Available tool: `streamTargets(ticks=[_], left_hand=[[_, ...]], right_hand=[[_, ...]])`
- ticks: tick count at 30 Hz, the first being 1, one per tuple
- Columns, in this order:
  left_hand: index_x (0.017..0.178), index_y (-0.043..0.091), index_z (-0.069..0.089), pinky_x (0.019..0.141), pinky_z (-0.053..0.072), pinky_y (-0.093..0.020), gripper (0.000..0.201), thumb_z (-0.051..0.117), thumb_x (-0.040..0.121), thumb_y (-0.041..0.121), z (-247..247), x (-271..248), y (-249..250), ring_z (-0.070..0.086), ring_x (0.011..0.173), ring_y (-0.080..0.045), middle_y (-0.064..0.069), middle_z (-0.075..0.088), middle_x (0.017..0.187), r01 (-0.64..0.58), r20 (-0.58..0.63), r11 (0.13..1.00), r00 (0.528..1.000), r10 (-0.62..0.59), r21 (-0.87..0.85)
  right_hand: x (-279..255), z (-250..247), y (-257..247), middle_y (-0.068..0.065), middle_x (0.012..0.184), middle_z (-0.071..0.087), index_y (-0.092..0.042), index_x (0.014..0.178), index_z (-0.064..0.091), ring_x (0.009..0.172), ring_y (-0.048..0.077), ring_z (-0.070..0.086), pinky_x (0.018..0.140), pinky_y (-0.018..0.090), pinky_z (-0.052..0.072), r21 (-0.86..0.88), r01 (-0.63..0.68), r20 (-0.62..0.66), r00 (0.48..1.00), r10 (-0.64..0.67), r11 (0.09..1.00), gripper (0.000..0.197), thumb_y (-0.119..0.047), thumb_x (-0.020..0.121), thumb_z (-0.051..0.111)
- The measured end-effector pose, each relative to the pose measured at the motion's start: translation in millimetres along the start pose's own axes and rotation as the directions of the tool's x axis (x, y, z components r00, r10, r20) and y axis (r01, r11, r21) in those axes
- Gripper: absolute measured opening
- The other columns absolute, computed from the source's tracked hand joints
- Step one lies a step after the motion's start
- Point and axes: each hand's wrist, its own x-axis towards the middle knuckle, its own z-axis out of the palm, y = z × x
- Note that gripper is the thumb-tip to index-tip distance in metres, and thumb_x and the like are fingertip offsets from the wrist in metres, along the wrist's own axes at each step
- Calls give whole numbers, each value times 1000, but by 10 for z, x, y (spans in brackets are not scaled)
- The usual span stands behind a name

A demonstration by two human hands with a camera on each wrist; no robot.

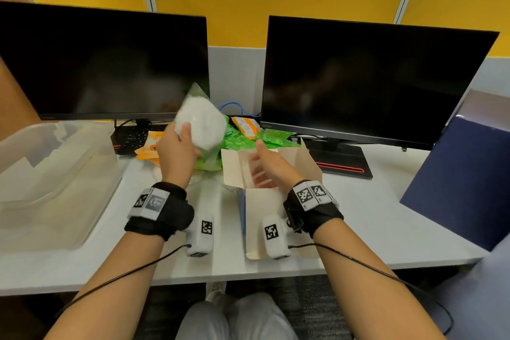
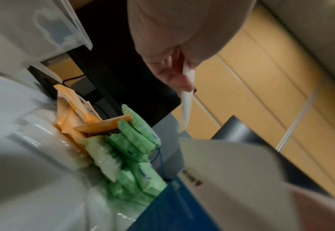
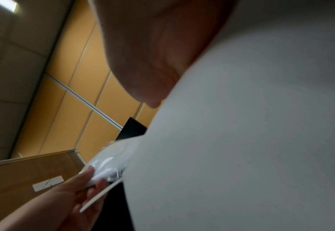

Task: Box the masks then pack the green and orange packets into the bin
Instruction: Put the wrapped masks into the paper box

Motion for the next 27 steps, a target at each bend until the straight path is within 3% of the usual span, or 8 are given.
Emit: streamTargets(ticks=[3, 5, 10, 13, 17, 22, 25, 27], left_hand=[[112, 14, 53, 51, 52, -17, 16, 45, 100, 20, 7, -27, 165, 67, 57, -7, -7, 68, 101, 103, 90, 890, 993, -70, -445], [114, 14, 53, 50, 52, -15, 17, 48, 99, 18, 62, -77, 247, 69, 60, -8, -5, 68, 102, 240, 262, 815, 959, -112, -528], [105, 13, 55, 46, 48, -14, 11, 56, 95, 15, 314, -241, 273, 68, 56, -5, -9, 69, 101, 272, 409, 888, 906, -107, -371], [115, 6, 52, 59, 56, -20, 26, 61, 92, 14, 422, -305, 204, 70, 69, -12, -19, 67, 110, 303, 474, 897, 872, -125, -321], [130, 9, 36, 86, 45, -29, 69, 78, 76, 19, 507, -386, 147, 55, 106, -17, -1, 54, 121, 106, 446, 991, 893, -59, -83], [149, 26, -3, 112, 33, -45, 121, 82, 63, 22, 604, -471, -26, 30, 138, -25, -7, 25, 152, 126, 557, 991, 820, -129, 45], [151, 27, -3, 107, 37, -54, 101, 68, 81, 15, 609, -488, -63, 34, 137, -34, -10, 18, 156, 217, 592, 975, 780, -203, 48], [150, 32, 9, 89, 48, -47, 78, 57, 91, 18, 609, -482, -100, 51, 118, -29, -10, 23, 155, 226, 641, 972, 738, -209, 57]], right_hand=[[-3, -26, -8, 10, 95, 60, -12, 123, 53, 82, 24, 60, 75, 37, 53, 228, 50, -27, 999, -45, 972, 64, -59, 98, 19], [-11, -48, -7, 11, 105, 63, -15, 125, 53, 91, 25, 63, 84, 42, 53, 339, 130, -74, 991, -111, 932, 62, -59, 98, 18], [-5, -112, 32, 9, 107, 68, -16, 120, 55, 98, 27, 68, 89, 47, 54, 626, 226, -211, 970, -118, 747, 59, -61, 96, 25], [-8, -126, 70, 12, 120, 65, -13, 131, 51, 105, 29, 67, 91, 49, 53, 649, 239, -195, 970, -145, 722, 41, -36, 97, 49], [-51, -128, 114, 7, 125, 61, -18, 135, 41, 108, 26, 65, 76, 38, 59, 550, 336, -191, 942, -276, 765, 56, 1, 86, 60], [-155, -244, 129, 3, 110, 67, -18, 119, 54, 101, 21, 65, 78, 31, 56, 492, 412, -263, 910, -320, 767, 39, -1, 86, 63], [-231, -364, 109, 4, 108, 69, -16, 110, 63, 98, 18, 65, 83, 31, 54, 517, 407, -304, 910, -283, 753, 27, -3, 86, 61], [-244, -433, 90, 2, 102, 71, -13, 106, 67, 91, 14, 66, 75, 26, 54, 555, 421, -358, 899, -251, 717, 20, -7, 88, 61]])
